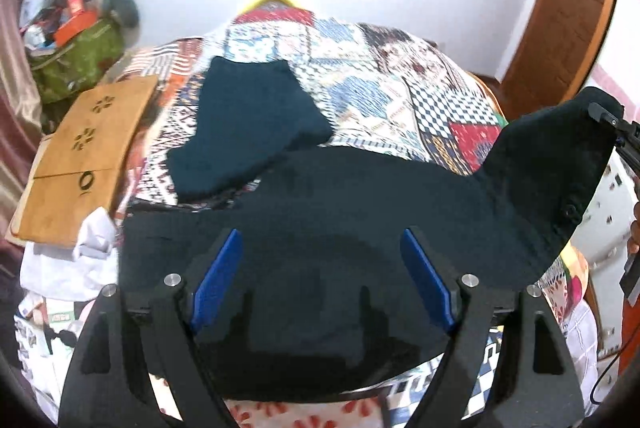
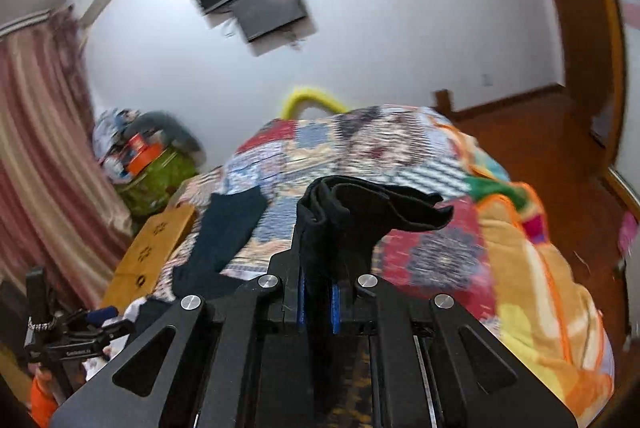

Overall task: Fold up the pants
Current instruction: 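Lift the trouser edge with the right gripper and fold it over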

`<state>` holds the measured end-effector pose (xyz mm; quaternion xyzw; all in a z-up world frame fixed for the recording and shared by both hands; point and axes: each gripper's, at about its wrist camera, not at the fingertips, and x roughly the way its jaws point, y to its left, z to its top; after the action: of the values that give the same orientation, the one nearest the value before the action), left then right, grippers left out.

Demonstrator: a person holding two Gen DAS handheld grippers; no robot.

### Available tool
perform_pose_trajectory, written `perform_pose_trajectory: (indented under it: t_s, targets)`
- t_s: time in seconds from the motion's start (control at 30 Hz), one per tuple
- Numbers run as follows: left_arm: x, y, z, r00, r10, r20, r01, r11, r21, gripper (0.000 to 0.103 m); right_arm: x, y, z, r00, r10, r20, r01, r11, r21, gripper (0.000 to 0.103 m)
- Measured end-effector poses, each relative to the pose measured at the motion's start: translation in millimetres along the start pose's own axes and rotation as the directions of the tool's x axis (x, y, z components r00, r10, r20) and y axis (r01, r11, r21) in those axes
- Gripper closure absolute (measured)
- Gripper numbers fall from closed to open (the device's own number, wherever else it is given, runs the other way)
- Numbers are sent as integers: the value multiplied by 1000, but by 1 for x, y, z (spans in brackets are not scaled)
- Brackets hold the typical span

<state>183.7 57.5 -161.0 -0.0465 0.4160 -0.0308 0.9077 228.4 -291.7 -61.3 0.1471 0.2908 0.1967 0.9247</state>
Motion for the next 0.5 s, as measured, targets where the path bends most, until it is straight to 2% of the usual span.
perform_pose_trajectory:
  t_s: [0.17, 0.3, 0.4, 0.47, 0.5]
  targets:
    - [-10, 29, -9, 1000, 4, 19, -3, 997, -77, 19, 26, 49, 1, 996, 85, -41, -88, 994, -71, 95]
    - [-13, 44, -19, 1000, 24, 13, -23, 994, -106, 19, 54, 82, -15, 984, 135, -114, -148, 983, -112, 95]
    - [-12, 50, -28, 1000, 26, -10, -27, 993, -115, 19, 85, 106, -43, 962, 155, -223, -188, 973, -136, 95]
    - [-11, 52, -33, 999, 38, -24, -41, 993, -111, 19, 106, 117, -68, 938, 163, -307, -213, 967, -139, 95]
    - [-11, 53, -35, 999, 42, -28, -45, 993, -109, 19, 118, 122, -83, 918, 171, -359, -231, 964, -133, 95]
